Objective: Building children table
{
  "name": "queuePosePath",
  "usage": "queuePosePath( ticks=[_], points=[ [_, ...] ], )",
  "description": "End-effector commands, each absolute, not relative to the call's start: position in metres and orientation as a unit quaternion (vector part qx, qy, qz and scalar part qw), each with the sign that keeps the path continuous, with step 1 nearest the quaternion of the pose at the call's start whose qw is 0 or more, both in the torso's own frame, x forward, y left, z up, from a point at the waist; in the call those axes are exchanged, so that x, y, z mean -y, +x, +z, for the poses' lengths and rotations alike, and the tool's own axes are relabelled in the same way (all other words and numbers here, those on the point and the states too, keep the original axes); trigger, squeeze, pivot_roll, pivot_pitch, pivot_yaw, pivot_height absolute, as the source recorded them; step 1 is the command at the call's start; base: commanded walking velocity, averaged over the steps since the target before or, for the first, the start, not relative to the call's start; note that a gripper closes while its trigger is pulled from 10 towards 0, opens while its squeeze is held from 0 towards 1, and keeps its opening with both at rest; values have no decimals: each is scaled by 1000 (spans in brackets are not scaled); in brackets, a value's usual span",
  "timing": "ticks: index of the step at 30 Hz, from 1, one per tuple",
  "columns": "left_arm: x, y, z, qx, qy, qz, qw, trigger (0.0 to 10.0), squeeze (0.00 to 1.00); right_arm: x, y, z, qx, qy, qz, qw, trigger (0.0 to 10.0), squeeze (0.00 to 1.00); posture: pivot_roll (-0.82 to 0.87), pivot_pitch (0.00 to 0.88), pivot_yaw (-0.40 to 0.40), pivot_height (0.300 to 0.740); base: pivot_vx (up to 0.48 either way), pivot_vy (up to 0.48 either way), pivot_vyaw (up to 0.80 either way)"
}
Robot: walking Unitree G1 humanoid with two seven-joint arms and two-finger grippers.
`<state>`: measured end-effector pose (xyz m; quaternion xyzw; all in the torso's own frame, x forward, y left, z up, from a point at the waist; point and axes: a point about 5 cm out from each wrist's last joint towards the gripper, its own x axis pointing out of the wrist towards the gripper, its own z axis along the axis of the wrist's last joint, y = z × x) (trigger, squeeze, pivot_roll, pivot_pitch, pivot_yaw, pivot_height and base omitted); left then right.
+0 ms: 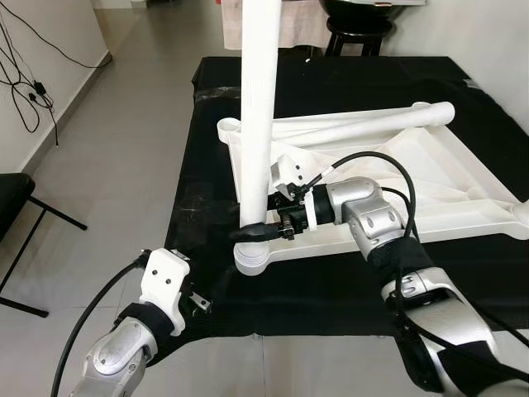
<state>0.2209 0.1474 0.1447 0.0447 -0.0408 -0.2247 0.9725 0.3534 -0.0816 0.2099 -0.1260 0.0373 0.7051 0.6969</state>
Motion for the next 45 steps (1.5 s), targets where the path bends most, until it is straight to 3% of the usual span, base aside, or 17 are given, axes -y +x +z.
queuePosePath(
  ticks=[1,5,6,11,17,19,20,23,24,28,29,31,32,41,42,43,45],
  points=[
    [-145,220,142,39,39,-229,972,10000,0,83,355,210,-31,-119,699,705,0,0,-20,140,-78,740,0,0,0],
    [-145,220,142,39,38,-229,972,10000,0,85,357,209,-28,-122,693,710,0,0,-20,140,-78,740,0,0,0],
    [-146,219,142,40,39,-227,972,10000,0,71,354,180,-32,-67,517,853,0,0,-41,116,-106,740,0,0,0],
    [-150,223,140,39,47,-224,973,10000,0,61,328,159,-35,-34,333,942,0,0,-65,87,-69,740,0,0,0],
    [-151,227,138,34,49,-226,972,10000,0,56,329,155,-36,-31,333,942,0,0,-43,68,-92,740,0,0,0],
    [-153,229,137,35,52,-215,975,10000,0,47,335,158,-33,-43,377,925,10000,0,-37,50,-93,740,0,0,0],
    [-154,229,136,37,55,-208,976,10000,0,42,337,163,-19,-44,413,910,10000,525,-35,49,-93,740,0,0,0],
    [-154,229,136,38,56,-203,977,10000,0,39,338,168,-10,-46,436,899,10000,525,-35,49,-93,740,0,0,0],
    [-154,229,136,38,56,-201,977,10000,0,36,337,174,-2,-42,477,878,10000,1000,-32,46,-93,740,0,0,0],
    [-153,230,136,39,53,-206,976,10000,0,34,328,198,29,-72,572,816,10000,1000,-31,55,-92,740,0,0,0],
    [-152,229,136,39,52,-208,976,10000,0,36,329,202,32,-94,602,792,10000,290,-29,57,-91,740,0,0,0],
    [-152,229,136,39,51,-208,976,10000,0,39,330,203,32,-108,620,777,10000,290,-28,58,-93,740,0,0,0],
    [-151,229,136,40,51,-209,976,10000,0,41,333,205,29,-120,640,759,10000,0,-25,63,-96,740,0,0,0],
    [-148,225,138,43,45,-208,976,10000,0,44,348,213,5,-131,697,705,9569,0,-14,89,-105,740,0,0,0],
    [-147,224,139,43,44,-208,976,10000,0,45,351,217,4,-128,705,698,8078,0,-14,92,-107,740,0,0,0],
    [-147,224,139,43,43,-209,976,10000,0,46,353,220,4,-123,710,694,0,0,-14,93,-107,740,0,0,0],
    [-146,223,139,43,42,-209,976,10000,0,48,354,223,2,-120,715,689,0,0,-14,98,-110,740,0,0,0]
  ],
)
